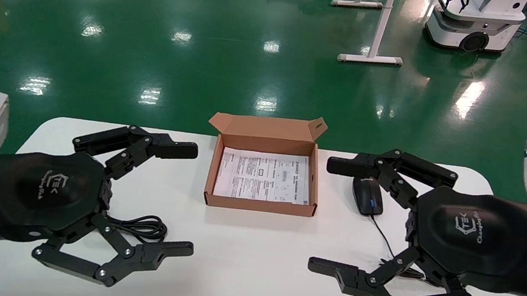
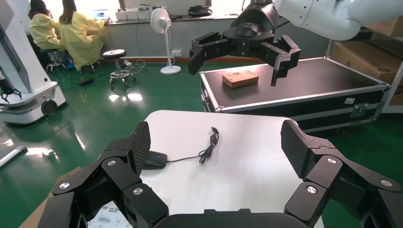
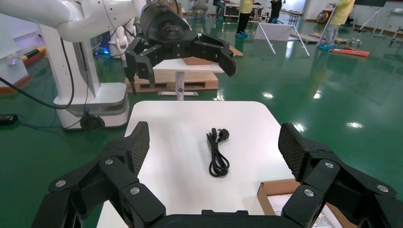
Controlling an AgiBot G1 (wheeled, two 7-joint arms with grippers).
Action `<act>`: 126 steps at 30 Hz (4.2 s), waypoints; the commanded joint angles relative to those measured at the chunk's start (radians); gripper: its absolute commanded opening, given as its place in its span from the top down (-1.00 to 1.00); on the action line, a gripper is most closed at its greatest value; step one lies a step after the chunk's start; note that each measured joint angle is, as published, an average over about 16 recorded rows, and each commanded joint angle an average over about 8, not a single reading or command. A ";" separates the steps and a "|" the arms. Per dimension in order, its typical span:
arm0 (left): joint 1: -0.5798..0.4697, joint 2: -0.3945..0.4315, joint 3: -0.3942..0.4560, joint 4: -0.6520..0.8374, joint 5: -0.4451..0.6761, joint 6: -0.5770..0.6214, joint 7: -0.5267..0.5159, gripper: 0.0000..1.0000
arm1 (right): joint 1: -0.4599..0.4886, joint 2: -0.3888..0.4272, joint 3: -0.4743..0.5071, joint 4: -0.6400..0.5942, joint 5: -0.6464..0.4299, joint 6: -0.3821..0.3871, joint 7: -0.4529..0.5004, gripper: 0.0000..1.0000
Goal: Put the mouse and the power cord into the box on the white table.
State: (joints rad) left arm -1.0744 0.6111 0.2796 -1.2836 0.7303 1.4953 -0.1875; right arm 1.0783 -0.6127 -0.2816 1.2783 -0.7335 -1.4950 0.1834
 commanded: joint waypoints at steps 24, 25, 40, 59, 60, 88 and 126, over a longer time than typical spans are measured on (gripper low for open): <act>0.000 0.000 0.000 0.000 0.000 0.000 0.000 -1.00 | 0.000 0.000 0.000 0.000 0.000 0.000 0.000 -1.00; 0.000 0.000 0.000 0.000 0.000 0.000 0.000 -1.00 | 0.000 0.000 0.000 0.000 0.000 0.000 0.000 -1.00; -0.051 0.004 0.065 -0.031 0.088 0.049 -0.013 -1.00 | 0.005 0.028 -0.005 -0.016 -0.031 -0.034 -0.034 -1.00; -0.529 0.036 0.584 0.101 0.641 0.091 0.139 -1.00 | 0.246 0.112 -0.248 -0.340 -0.540 -0.074 -0.533 -1.00; -0.549 0.047 0.606 0.128 0.669 0.090 0.157 -1.00 | 0.264 0.099 -0.261 -0.364 -0.567 -0.074 -0.555 -1.00; -0.752 0.401 0.869 0.968 0.902 0.017 0.652 -1.00 | 0.535 -0.208 -0.472 -1.018 -0.874 -0.035 -0.935 -1.00; -0.754 0.452 0.861 1.122 0.890 -0.013 0.754 1.00 | 0.572 -0.249 -0.484 -1.137 -0.896 -0.008 -0.996 1.00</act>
State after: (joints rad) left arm -1.8281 1.0636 1.1408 -0.1611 1.6208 1.4819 0.5670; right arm 1.6509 -0.8621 -0.7657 0.1412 -1.6299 -1.5027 -0.8123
